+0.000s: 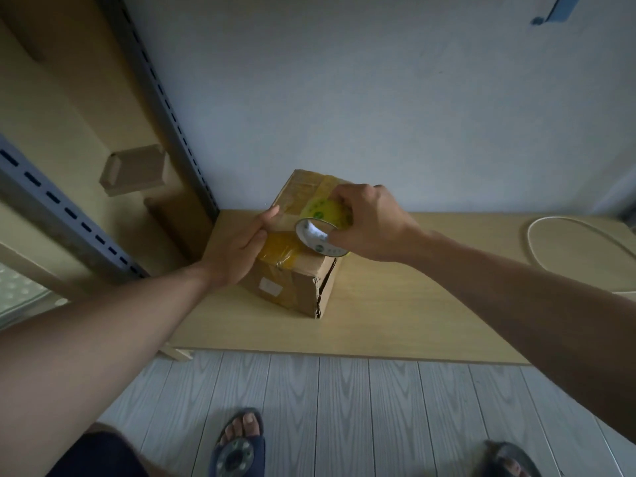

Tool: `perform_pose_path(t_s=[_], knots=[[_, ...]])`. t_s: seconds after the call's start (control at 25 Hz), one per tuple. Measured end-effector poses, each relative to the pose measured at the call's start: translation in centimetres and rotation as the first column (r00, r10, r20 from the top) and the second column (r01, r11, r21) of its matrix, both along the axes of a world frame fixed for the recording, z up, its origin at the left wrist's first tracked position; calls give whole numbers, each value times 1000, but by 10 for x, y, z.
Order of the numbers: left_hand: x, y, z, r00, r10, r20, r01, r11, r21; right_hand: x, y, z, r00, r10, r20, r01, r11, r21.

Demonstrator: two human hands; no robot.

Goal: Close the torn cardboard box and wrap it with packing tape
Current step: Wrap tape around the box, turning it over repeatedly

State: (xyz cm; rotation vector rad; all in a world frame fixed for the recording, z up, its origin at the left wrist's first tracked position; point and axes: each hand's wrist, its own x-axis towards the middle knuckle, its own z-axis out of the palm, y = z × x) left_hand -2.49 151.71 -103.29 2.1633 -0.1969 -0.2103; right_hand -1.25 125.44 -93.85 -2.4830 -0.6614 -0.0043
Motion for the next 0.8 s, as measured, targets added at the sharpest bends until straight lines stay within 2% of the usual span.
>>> perform_pose_path(t_s=[0.2, 0.44, 0.8], knots=[[2, 0, -5, 1000, -22, -13, 22, 1000, -2, -10, -28, 10, 998, -30, 51, 36, 990, -137], [2, -3, -7, 1000, -23, -19, 22, 999, -33, -15, -52, 1, 999, -35, -1, 34, 976, -215], [1, -7, -11, 999, -27, -33, 26, 999, -24, -19, -67, -39, 995, -91, -37, 81, 972, -219]])
